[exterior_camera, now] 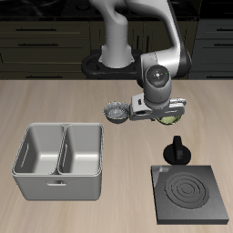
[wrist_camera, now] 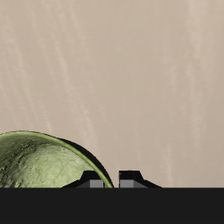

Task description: Place the green bowl on the flat stove

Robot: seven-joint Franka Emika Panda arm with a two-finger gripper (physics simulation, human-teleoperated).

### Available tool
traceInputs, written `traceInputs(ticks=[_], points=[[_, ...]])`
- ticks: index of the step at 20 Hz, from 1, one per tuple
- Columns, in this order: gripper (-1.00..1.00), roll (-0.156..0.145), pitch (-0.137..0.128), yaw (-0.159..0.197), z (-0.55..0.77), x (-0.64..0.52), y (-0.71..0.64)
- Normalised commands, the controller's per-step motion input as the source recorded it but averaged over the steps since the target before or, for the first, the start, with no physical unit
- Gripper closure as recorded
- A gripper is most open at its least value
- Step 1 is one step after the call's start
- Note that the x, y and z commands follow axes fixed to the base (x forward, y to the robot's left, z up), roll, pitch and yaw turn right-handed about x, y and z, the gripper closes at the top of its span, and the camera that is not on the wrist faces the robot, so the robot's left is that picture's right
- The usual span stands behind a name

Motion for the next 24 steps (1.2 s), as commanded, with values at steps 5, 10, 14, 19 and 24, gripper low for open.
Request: traceInputs(ticks=[5,10,14,19,24], points=[[1.0,0.013,-0.038,-0.015,0.18,0.01,-0.08],[1.0,-0.008,-0.078,0.007,0.42,0.09,-0.1],[1.0,-0.059,-0.146,0.03,0.79,0.12,-0.21],[1.0,-0.012,-0.14,0.01,0.87,-0.05,-0.04],[1.0,-0.022,-0.125,-0.008,0.66,-0.03,-0.09]])
